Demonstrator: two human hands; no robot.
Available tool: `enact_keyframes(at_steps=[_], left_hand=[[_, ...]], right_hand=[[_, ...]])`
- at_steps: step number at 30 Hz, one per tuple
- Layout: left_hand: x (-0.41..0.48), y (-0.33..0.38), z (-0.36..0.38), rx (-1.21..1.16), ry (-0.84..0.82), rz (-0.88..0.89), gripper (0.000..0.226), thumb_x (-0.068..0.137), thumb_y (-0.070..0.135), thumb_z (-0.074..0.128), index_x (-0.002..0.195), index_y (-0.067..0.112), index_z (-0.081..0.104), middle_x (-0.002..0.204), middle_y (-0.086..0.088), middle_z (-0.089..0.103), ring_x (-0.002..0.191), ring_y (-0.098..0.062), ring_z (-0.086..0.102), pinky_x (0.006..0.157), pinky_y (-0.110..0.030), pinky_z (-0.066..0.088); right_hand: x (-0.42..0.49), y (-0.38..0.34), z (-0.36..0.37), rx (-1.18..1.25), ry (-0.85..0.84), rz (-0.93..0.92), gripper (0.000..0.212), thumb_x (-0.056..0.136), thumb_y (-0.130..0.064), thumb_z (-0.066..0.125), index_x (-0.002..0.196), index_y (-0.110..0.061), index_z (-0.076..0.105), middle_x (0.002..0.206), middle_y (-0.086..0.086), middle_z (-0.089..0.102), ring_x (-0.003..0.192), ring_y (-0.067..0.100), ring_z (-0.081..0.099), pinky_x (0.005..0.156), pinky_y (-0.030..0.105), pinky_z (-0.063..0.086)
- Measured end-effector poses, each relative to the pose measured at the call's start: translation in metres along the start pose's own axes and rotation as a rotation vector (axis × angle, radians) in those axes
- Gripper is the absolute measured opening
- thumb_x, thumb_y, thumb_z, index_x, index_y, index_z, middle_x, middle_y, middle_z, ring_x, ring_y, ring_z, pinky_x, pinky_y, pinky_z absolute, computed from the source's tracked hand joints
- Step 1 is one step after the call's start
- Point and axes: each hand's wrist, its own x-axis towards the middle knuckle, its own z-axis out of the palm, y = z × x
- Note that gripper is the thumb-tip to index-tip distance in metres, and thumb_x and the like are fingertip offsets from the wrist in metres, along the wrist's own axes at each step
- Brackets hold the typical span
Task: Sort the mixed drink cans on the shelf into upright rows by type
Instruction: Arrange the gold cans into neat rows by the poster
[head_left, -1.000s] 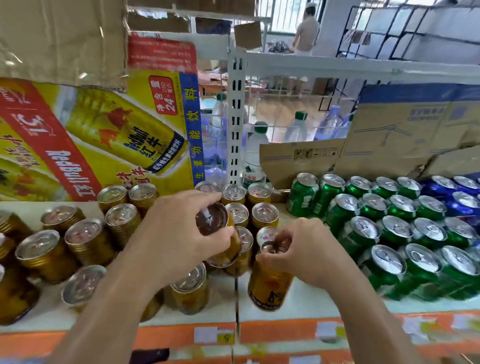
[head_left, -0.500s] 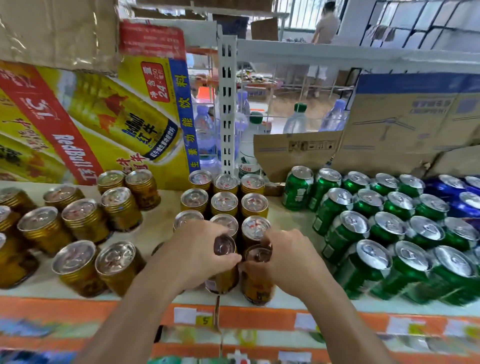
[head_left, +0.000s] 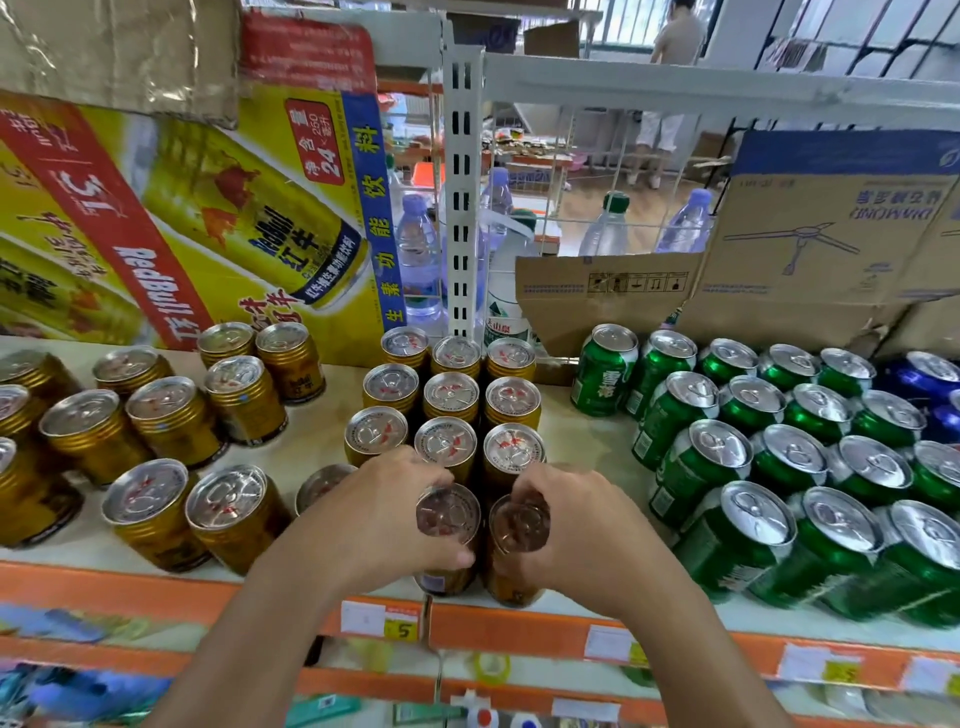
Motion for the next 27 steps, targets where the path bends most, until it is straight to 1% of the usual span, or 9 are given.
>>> enact_keyframes(at_steps=[3, 6, 10, 13, 16, 18, 20, 24, 27], left_hand=[[-0.003, -0.004, -0.003, 0.088, -0.05, 0.006, 0.077, 0.075, 0.046, 0.075, 0.142, 0.038, 0.037, 0.132, 0.015, 0.042, 0.12, -0.009, 0.044, 0.085, -0.021, 0.034], [-0.003, -0.007, -0.002, 0.112, -0.063, -0.005, 0.07, 0.074, 0.04, 0.075, 0.134, 0.045, 0.039, 0.121, 0.014, 0.045, 0.112, -0.01, 0.048, 0.081, -0.023, 0.035], [-0.002, -0.003, -0.007, 0.141, -0.074, -0.094, 0.057, 0.065, 0.05, 0.081, 0.109, 0.033, 0.048, 0.102, 0.012, 0.051, 0.089, -0.012, 0.054, 0.067, -0.029, 0.046], [0.0, -0.001, -0.013, 0.244, -0.047, -0.107, 0.056, 0.064, 0.058, 0.079, 0.099, 0.024, 0.052, 0.093, 0.006, 0.057, 0.079, -0.014, 0.057, 0.06, -0.029, 0.045], [0.003, -0.005, -0.022, 0.292, -0.08, -0.069, 0.065, 0.07, 0.058, 0.076, 0.121, 0.023, 0.055, 0.116, 0.0, 0.057, 0.103, -0.017, 0.056, 0.076, -0.029, 0.047], [0.005, -0.006, -0.024, 0.277, -0.166, 0.023, 0.077, 0.074, 0.045, 0.078, 0.14, 0.032, 0.041, 0.139, 0.001, 0.046, 0.125, -0.019, 0.046, 0.093, -0.03, 0.043], [0.007, -0.007, -0.019, 0.303, -0.226, 0.094, 0.081, 0.075, 0.037, 0.079, 0.143, 0.038, 0.036, 0.143, 0.004, 0.042, 0.13, -0.018, 0.042, 0.099, -0.032, 0.042], [0.01, -0.011, -0.011, 0.23, -0.109, 0.048, 0.066, 0.063, 0.051, 0.082, 0.12, 0.031, 0.055, 0.118, 0.003, 0.058, 0.104, -0.019, 0.057, 0.084, -0.038, 0.053], [0.006, -0.009, -0.006, 0.224, -0.017, 0.022, 0.064, 0.062, 0.065, 0.076, 0.105, 0.021, 0.059, 0.105, 0.001, 0.059, 0.094, -0.02, 0.057, 0.073, -0.035, 0.051]], right_hand=[[-0.001, 0.001, 0.003, 0.02, 0.037, 0.014, 0.041, 0.069, -0.052, 0.074, 0.093, -0.03, 0.051, 0.087, -0.012, 0.053, 0.077, 0.014, 0.052, 0.065, 0.033, 0.047], [-0.003, 0.003, 0.006, 0.041, 0.062, 0.021, 0.04, 0.069, -0.055, 0.074, 0.089, -0.031, 0.05, 0.086, -0.013, 0.054, 0.076, 0.01, 0.051, 0.063, 0.03, 0.045], [-0.006, 0.003, 0.009, 0.049, 0.053, 0.048, 0.04, 0.073, -0.056, 0.074, 0.091, -0.029, 0.051, 0.082, -0.018, 0.047, 0.076, 0.008, 0.047, 0.061, 0.026, 0.039], [-0.009, 0.002, 0.012, 0.081, 0.08, 0.08, 0.04, 0.073, -0.056, 0.074, 0.092, -0.028, 0.052, 0.085, -0.015, 0.049, 0.077, 0.011, 0.048, 0.059, 0.026, 0.038], [-0.013, -0.003, 0.019, 0.082, 0.125, 0.112, 0.038, 0.074, -0.056, 0.073, 0.09, -0.027, 0.053, 0.086, -0.01, 0.055, 0.08, 0.017, 0.052, 0.065, 0.032, 0.042], [-0.014, -0.006, 0.022, 0.084, 0.156, 0.131, 0.037, 0.075, -0.056, 0.072, 0.085, -0.028, 0.049, 0.085, -0.008, 0.058, 0.08, 0.019, 0.053, 0.065, 0.033, 0.043], [-0.015, -0.008, 0.025, 0.094, 0.168, 0.146, 0.039, 0.075, -0.056, 0.072, 0.079, -0.029, 0.044, 0.08, -0.009, 0.055, 0.077, 0.019, 0.051, 0.062, 0.033, 0.039], [-0.018, -0.007, 0.031, 0.106, 0.18, 0.153, 0.038, 0.078, -0.053, 0.072, 0.074, -0.029, 0.042, 0.073, -0.014, 0.046, 0.073, 0.016, 0.045, 0.056, 0.031, 0.031], [-0.02, -0.005, 0.036, 0.149, 0.204, 0.158, 0.035, 0.077, -0.052, 0.073, 0.081, -0.027, 0.05, 0.076, -0.015, 0.049, 0.074, 0.014, 0.047, 0.056, 0.029, 0.032]])
